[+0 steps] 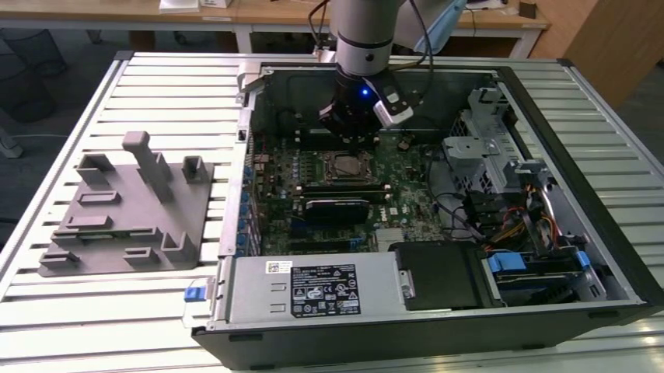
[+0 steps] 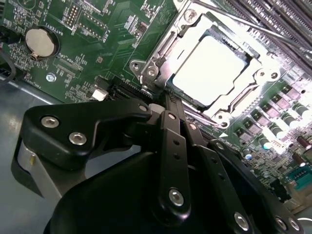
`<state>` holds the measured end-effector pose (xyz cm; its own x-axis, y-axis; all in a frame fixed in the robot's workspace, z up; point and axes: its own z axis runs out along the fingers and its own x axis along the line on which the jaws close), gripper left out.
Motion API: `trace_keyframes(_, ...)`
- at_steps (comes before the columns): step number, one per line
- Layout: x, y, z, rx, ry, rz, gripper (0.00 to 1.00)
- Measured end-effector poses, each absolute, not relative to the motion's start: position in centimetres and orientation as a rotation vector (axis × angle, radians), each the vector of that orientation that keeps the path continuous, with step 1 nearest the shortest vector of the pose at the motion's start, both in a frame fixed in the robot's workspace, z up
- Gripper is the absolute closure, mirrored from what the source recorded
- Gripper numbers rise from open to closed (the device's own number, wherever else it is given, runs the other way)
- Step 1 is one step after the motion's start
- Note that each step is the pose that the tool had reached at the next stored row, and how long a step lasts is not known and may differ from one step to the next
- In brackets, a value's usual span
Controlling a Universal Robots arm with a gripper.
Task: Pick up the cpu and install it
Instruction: 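Install the first cpu locking lever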
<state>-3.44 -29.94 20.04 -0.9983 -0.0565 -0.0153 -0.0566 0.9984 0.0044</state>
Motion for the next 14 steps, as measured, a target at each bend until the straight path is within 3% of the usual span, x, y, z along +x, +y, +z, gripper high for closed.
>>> trace_keyframes(7, -3.38, -29.94, 19.67, -0.089, 3.126, -0.036, 0.89)
trace_keyframes(14, -3.33, -29.9, 19.6, -0.089, 3.126, -0.02, 0.89)
